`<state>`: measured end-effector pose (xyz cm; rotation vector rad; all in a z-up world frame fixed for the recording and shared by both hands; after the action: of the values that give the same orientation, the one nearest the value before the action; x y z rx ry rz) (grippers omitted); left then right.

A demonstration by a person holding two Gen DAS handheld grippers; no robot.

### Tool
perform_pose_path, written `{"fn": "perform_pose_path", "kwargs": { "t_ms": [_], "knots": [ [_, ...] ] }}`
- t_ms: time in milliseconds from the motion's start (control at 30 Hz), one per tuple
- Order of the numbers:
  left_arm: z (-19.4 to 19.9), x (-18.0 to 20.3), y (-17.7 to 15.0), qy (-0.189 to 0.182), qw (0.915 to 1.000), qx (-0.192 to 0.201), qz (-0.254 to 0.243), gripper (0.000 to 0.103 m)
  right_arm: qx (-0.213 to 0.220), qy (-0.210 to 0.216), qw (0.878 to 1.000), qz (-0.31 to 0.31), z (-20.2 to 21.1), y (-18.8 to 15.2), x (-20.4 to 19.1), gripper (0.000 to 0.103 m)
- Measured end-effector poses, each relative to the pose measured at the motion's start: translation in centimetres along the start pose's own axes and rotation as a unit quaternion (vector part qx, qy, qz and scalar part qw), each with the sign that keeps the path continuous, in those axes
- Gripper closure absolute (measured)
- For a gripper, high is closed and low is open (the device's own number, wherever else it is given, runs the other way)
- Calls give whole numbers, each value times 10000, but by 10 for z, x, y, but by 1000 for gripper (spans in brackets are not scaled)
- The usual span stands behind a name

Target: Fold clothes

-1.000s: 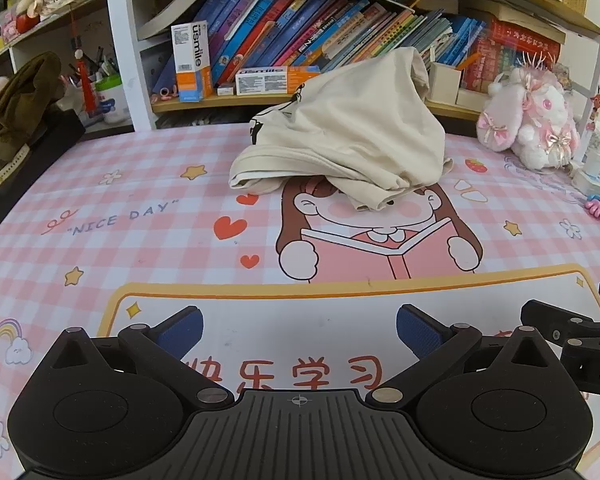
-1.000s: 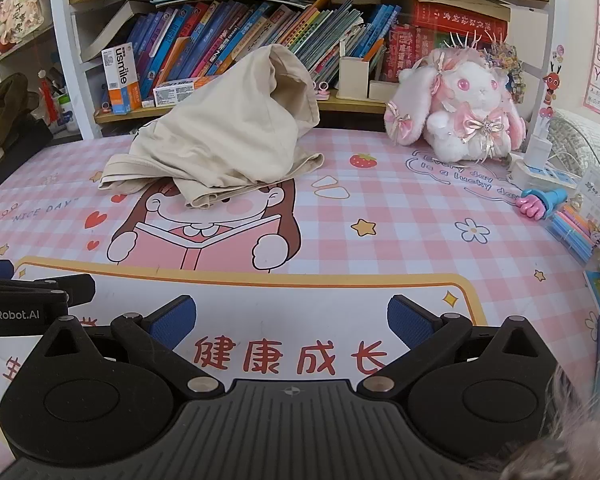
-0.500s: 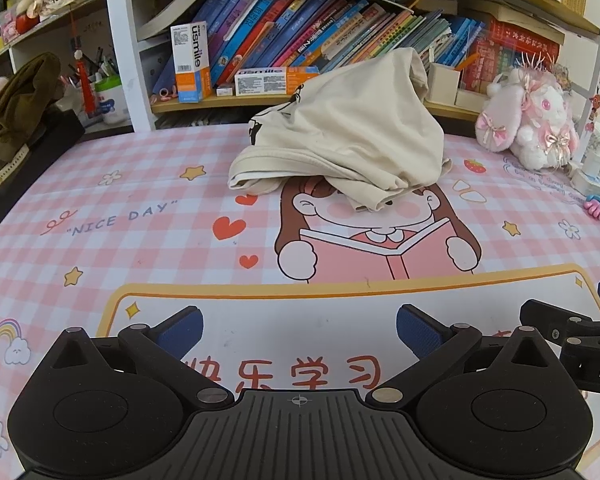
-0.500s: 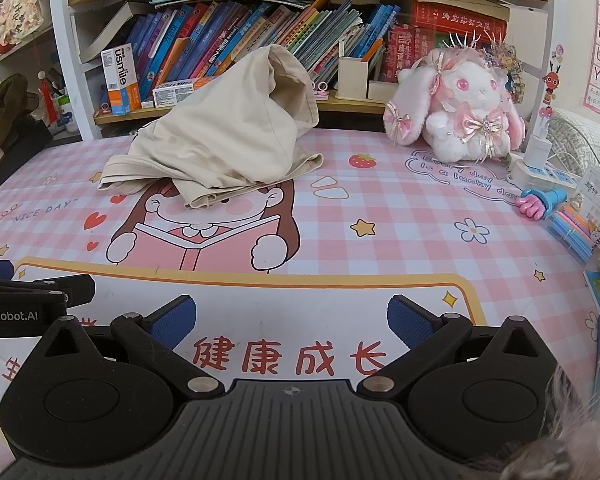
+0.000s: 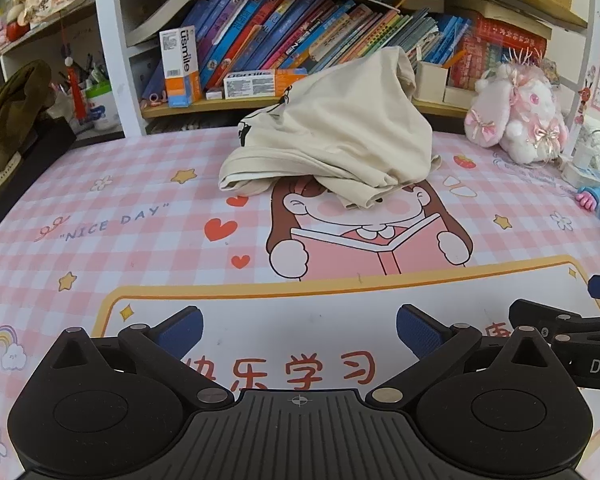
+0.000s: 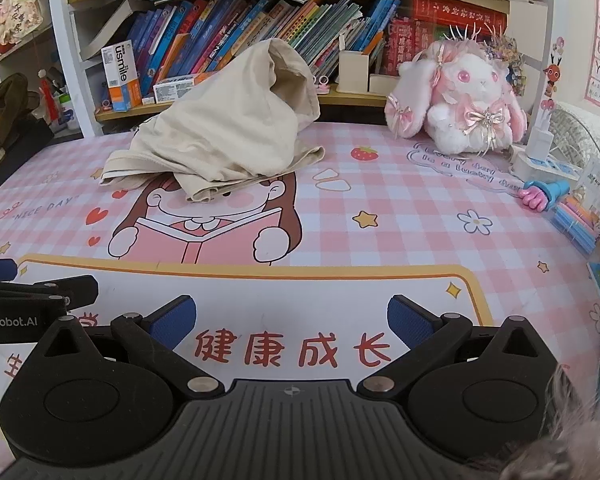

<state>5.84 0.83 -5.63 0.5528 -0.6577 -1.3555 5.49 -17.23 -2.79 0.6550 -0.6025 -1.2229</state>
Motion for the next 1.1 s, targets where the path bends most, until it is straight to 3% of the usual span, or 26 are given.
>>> {"fn": "perform_pose_path", "kwargs": {
  "t_ms": [600, 1100],
  "knots": [
    [-12, -8, 3, -228, 9991, 132, -327, 0, -143, 92, 9998, -99, -16, -1, -15, 0],
    [-43, -27, 25, -399, 9989, 17, -249, 0, -315, -59, 9992, -256, -34, 3, -21, 0]
  ]
}}
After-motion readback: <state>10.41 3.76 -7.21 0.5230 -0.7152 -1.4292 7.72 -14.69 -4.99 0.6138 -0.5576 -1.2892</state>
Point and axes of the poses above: each gripper's, at about its wrist camera, not at the fingertips, and z roughly against the way its jaws point, x to its right, y to its top, the point moved 7 cm from there along -z, roughly the way its jaws point, and after that the axes turned 10 degrees about z, right-handed, at the moved point
